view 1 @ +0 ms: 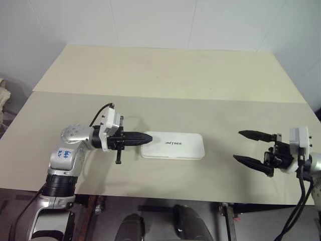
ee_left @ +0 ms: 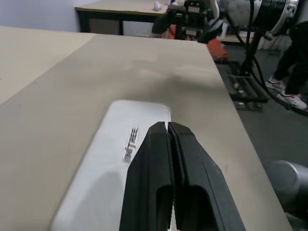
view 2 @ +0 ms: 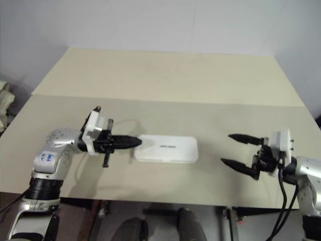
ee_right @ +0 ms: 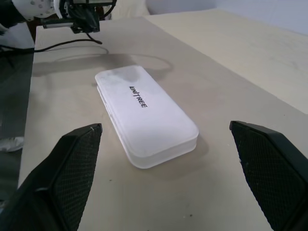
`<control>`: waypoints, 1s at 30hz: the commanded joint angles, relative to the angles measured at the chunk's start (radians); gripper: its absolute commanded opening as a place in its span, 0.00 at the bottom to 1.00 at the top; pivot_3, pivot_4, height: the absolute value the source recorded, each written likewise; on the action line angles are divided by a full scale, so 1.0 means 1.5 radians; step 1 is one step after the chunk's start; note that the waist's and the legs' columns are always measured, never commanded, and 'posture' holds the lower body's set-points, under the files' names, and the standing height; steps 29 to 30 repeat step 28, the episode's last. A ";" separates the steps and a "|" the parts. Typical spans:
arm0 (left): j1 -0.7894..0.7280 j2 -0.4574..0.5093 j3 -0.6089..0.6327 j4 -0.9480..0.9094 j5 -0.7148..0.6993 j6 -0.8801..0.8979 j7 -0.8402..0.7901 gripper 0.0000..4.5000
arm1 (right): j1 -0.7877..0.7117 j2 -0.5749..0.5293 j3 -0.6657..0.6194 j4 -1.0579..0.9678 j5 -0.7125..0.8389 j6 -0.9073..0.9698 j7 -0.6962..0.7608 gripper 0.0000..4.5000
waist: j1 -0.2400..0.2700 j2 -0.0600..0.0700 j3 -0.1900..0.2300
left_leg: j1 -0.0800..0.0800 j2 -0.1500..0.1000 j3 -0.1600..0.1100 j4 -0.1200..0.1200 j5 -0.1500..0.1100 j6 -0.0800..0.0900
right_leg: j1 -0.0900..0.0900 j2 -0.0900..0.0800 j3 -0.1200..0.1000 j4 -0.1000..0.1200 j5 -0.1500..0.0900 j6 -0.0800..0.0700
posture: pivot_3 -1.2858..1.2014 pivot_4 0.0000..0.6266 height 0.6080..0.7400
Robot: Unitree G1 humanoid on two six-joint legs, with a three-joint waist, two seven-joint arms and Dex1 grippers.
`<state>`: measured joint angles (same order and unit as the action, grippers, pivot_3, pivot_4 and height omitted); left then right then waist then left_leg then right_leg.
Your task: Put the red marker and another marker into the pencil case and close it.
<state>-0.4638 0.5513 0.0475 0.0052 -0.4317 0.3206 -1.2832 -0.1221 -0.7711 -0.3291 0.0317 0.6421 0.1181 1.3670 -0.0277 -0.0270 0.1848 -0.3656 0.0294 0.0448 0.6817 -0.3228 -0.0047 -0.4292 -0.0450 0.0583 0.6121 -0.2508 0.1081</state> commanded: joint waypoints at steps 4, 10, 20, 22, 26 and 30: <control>0.012 0.051 0.041 -0.007 -0.048 0.039 0.003 0.52 | -0.054 -0.005 0.028 0.037 -0.013 -0.001 0.023 1.00 | 0.000 0.000 0.000 | 0.000 0.000 -0.001 0.000 0.000 0.000 | 0.000 0.001 -0.001 -0.001 0.000 0.000 | 0.52 0.24 1.00; 0.007 0.071 0.063 0.008 -0.061 0.069 0.035 0.94 | -0.062 -0.001 0.038 0.034 -0.014 0.003 0.020 1.00 | 0.000 0.000 0.000 | -0.001 0.000 -0.001 0.000 0.000 0.000 | 0.000 0.000 -0.001 -0.002 0.000 0.000 | 0.52 0.24 1.00; -0.010 0.096 0.098 0.037 -0.092 0.071 0.011 0.99 | -0.028 0.019 0.033 -0.017 -0.004 0.019 -0.010 1.00 | 0.000 0.000 0.000 | -0.001 0.001 -0.001 -0.001 0.000 0.000 | 0.000 0.000 -0.001 -0.001 0.000 0.000 | 0.52 0.24 1.00; 0.004 0.103 0.109 0.030 -0.078 0.009 -0.008 0.99 | -0.022 0.023 0.031 -0.020 -0.005 0.017 -0.011 1.00 | 0.000 0.000 0.000 | -0.001 0.001 0.000 -0.001 0.000 0.000 | -0.001 0.000 -0.001 -0.001 0.000 0.000 | 0.52 0.24 1.00; 0.041 0.129 0.121 0.021 -0.058 -0.042 -0.015 0.99 | -0.017 0.029 0.027 -0.026 -0.003 0.019 -0.017 1.00 | -0.001 0.000 0.000 | -0.001 0.001 0.000 -0.001 -0.001 -0.001 | -0.001 -0.001 -0.001 -0.001 0.000 0.000 | 0.52 0.24 1.00; 0.063 0.146 0.122 0.018 -0.057 -0.055 -0.024 0.99 | -0.018 0.033 0.031 -0.026 -0.005 0.016 -0.019 1.00 | -0.001 0.000 0.000 | -0.001 0.001 0.000 -0.001 -0.001 -0.001 | -0.001 -0.001 -0.001 -0.001 0.000 -0.001 | 0.52 0.24 1.00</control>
